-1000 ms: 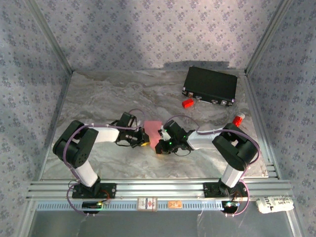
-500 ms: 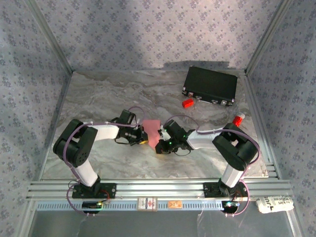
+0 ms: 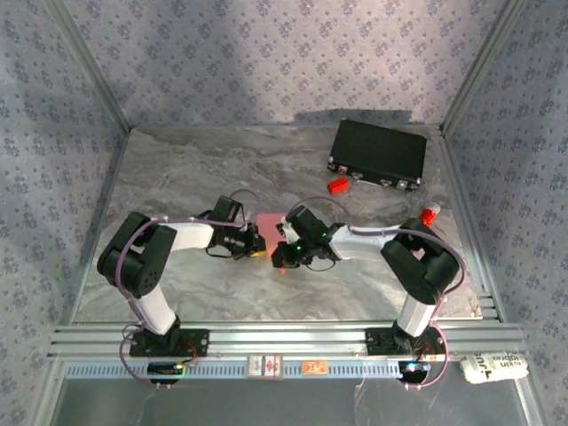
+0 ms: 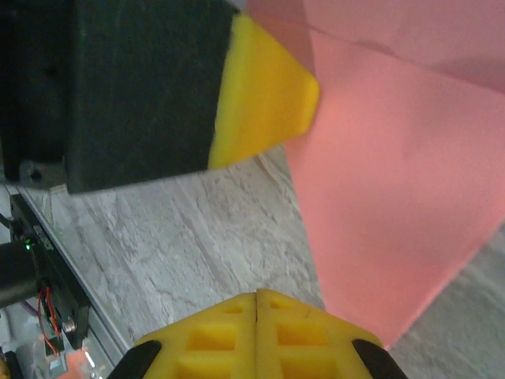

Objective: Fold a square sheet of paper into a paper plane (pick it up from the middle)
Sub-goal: Third fold the triangle at the center of the table.

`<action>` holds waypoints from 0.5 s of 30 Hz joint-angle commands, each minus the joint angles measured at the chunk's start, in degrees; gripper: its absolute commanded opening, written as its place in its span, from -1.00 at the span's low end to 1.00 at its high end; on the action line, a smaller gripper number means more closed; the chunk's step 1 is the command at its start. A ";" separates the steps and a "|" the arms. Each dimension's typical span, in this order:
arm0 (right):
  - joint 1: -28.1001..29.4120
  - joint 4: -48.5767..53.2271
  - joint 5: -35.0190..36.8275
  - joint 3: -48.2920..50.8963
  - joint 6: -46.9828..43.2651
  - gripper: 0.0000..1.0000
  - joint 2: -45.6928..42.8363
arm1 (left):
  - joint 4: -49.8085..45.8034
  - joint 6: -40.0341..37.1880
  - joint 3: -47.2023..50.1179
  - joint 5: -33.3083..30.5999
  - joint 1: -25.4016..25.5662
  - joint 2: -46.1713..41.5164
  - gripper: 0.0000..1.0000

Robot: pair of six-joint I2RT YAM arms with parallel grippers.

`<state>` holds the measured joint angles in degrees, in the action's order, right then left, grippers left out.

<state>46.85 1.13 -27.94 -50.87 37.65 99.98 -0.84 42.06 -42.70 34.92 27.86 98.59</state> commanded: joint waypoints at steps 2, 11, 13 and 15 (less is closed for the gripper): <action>-0.36 2.07 2.66 -1.53 -0.41 -0.86 3.56 | -2.61 -0.14 1.59 -4.49 -0.22 1.57 -0.91; -0.50 4.87 2.76 2.65 0.59 -0.93 3.03 | -2.93 -0.96 0.78 -6.08 -1.06 0.55 -0.91; -1.00 3.78 1.67 3.71 0.91 -0.93 2.94 | -2.76 -0.81 0.69 -6.09 -1.36 0.64 -0.91; -1.39 1.88 0.07 4.96 1.45 -0.94 3.10 | -2.43 -0.74 0.43 -5.89 -1.34 0.64 -0.91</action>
<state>46.04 -1.15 -27.00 -49.23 38.17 102.61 -0.80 42.02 -42.70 34.54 27.64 98.48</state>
